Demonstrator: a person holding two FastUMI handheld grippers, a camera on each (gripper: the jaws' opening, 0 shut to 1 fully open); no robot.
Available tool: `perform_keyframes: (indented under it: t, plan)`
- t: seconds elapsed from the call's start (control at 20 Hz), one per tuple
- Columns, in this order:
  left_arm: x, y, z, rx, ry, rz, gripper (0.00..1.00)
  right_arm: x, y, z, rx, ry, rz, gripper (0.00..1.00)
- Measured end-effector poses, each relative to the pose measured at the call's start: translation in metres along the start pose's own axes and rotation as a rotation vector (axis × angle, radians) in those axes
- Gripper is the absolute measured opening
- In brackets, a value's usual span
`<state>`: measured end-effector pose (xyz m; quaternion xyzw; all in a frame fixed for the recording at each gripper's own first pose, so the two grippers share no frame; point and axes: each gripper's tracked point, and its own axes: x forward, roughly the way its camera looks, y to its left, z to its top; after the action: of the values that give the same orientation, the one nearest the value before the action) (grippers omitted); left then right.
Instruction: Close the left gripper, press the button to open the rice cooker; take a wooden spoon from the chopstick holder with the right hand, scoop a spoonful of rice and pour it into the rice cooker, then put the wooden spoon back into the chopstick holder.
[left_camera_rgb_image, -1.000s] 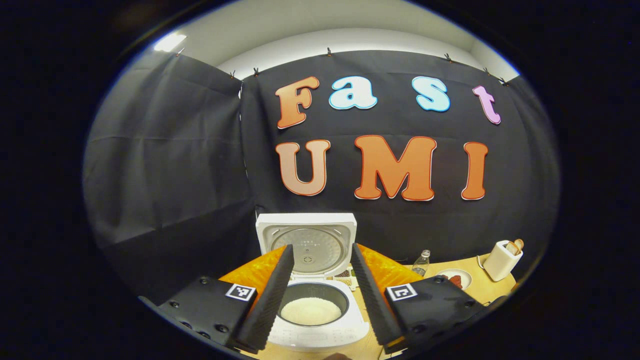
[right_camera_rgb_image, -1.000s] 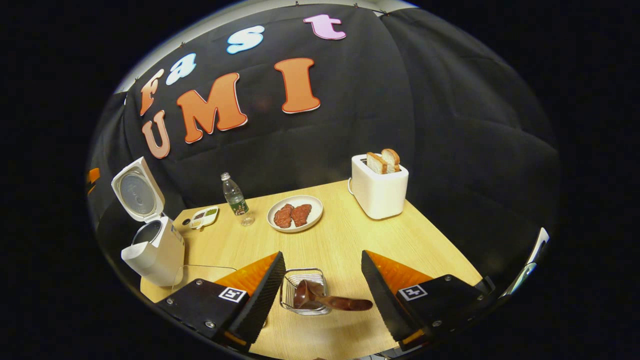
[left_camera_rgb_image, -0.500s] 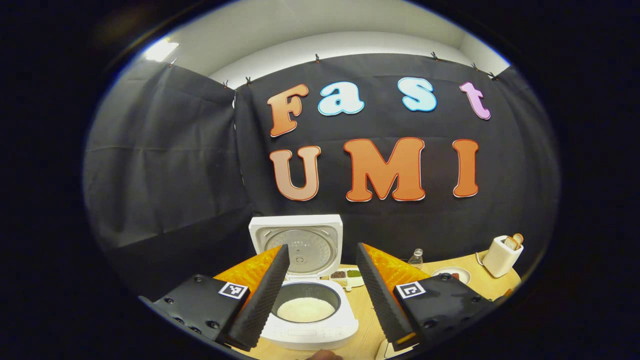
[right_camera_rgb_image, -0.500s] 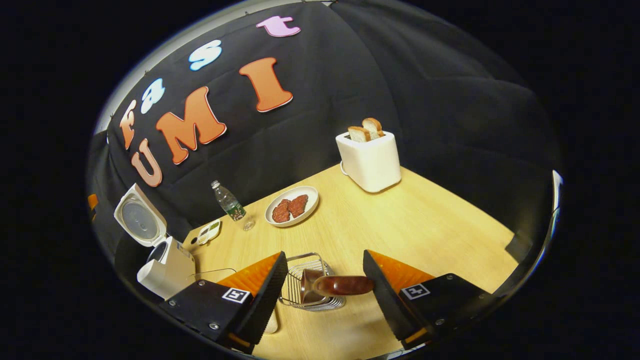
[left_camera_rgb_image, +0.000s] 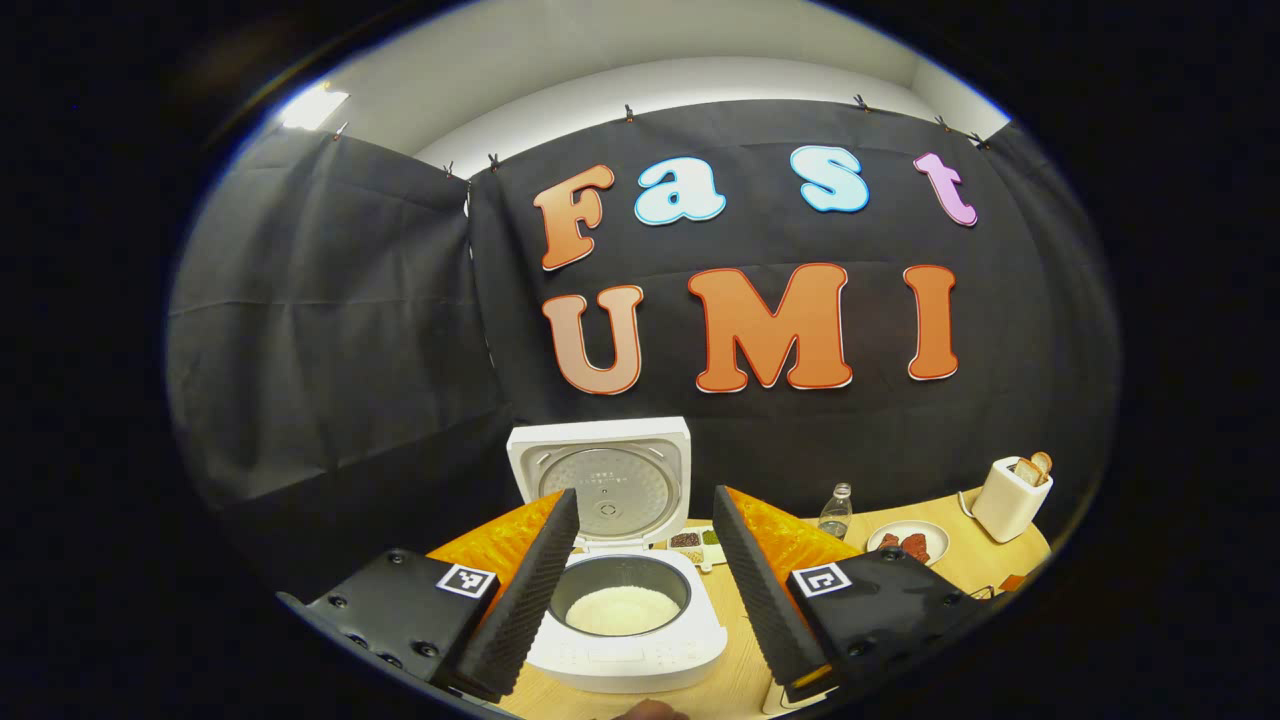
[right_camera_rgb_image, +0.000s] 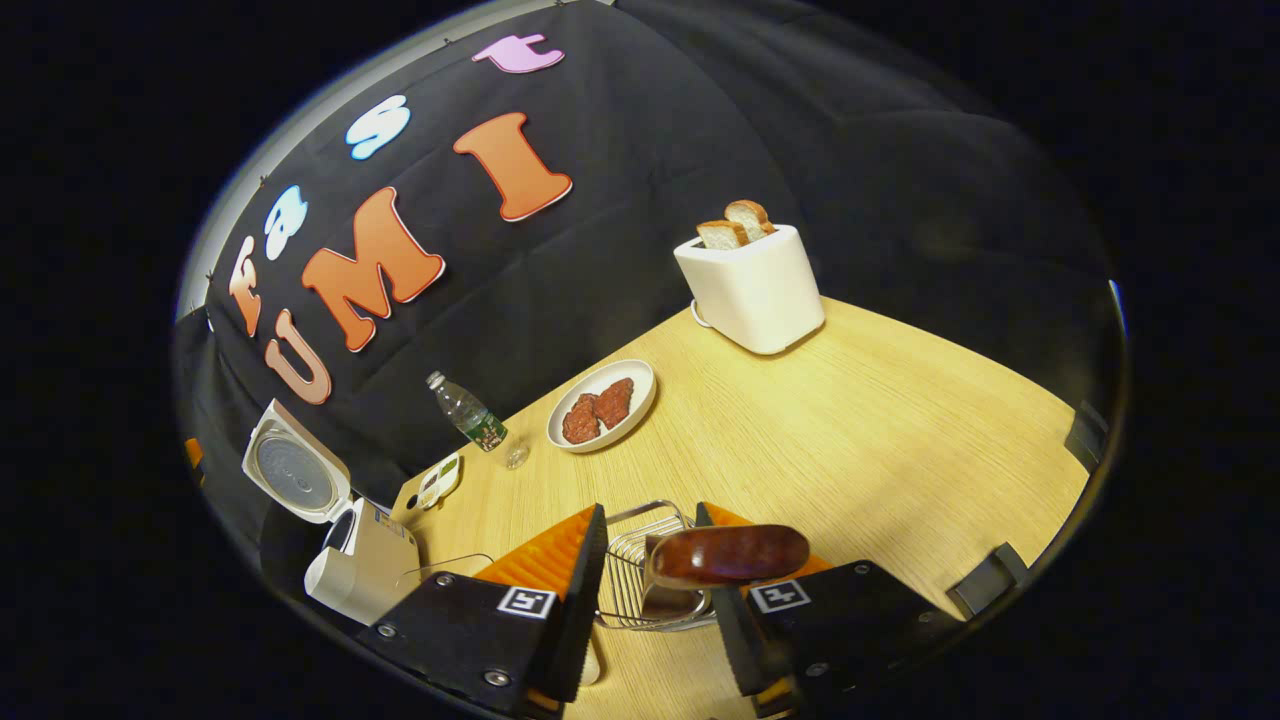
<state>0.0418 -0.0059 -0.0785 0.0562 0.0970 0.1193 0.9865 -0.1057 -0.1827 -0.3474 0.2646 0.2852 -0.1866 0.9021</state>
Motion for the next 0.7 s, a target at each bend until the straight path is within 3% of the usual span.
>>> perform_keyframes:
  t: [0.2,0.5,0.55,0.6,0.7]
  plan:
    - [-0.003,0.005,-0.007,0.002,0.016,0.015,0.92,0.014,0.001,0.007,-0.008,0.003,0.009,0.41]
    - [-0.008,0.013,-0.011,0.022,0.016,0.051,0.92,0.020,-0.007,0.012,0.047,-0.029,-0.004,0.41]
    - [-0.008,0.014,-0.013,0.024,0.018,0.054,0.92,0.020,-0.005,0.010,0.049,-0.031,0.003,0.31]
    - [-0.007,0.013,-0.014,0.026,0.023,0.054,0.90,0.022,-0.006,0.011,0.045,-0.031,0.008,0.40]
    - [-0.007,0.012,-0.016,0.029,0.029,0.056,0.90,0.022,-0.005,0.012,0.033,-0.045,0.015,0.35]
